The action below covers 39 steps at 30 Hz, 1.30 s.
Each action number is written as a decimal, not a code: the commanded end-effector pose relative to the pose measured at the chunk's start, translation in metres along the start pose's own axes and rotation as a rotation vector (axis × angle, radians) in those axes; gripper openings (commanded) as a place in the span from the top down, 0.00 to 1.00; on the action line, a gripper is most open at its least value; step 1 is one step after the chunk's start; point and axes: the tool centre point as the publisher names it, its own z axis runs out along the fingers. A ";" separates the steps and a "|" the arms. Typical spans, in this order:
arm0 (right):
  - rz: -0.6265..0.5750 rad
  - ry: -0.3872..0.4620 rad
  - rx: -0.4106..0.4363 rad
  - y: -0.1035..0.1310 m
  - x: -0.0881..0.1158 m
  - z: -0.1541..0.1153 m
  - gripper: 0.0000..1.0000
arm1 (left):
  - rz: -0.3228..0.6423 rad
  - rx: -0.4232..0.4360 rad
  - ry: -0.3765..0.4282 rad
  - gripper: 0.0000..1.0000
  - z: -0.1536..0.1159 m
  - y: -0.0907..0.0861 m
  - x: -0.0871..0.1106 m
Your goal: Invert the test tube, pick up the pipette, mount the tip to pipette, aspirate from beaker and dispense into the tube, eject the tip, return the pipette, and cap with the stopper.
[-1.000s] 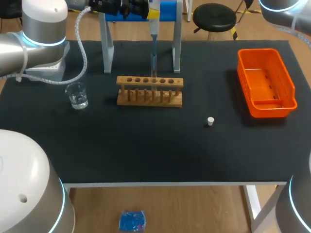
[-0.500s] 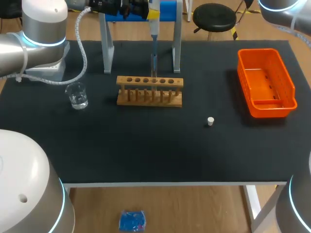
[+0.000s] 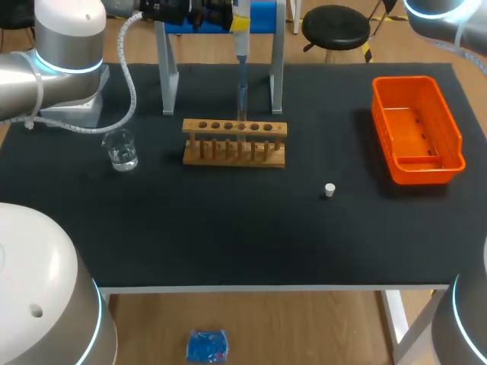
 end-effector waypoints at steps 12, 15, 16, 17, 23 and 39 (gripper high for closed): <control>0.011 0.010 0.008 -0.006 -0.006 0.005 1.00 | 0.000 0.003 -0.004 1.00 0.000 -0.003 0.000; 0.013 0.012 0.009 -0.007 -0.006 0.006 1.00 | 0.000 0.003 -0.004 1.00 0.000 -0.003 0.000; 0.014 0.012 0.009 -0.007 -0.006 0.006 1.00 | 0.000 0.003 -0.004 1.00 0.000 -0.003 0.000; 0.015 0.012 0.009 -0.008 -0.006 0.007 1.00 | 0.000 0.003 -0.004 1.00 0.000 -0.003 0.000; 0.019 0.018 0.013 -0.011 -0.006 0.009 1.00 | 0.000 0.003 -0.004 1.00 0.000 -0.003 0.000; 0.034 0.028 0.019 -0.018 -0.009 0.013 1.00 | 0.000 0.003 -0.004 1.00 0.000 -0.003 0.000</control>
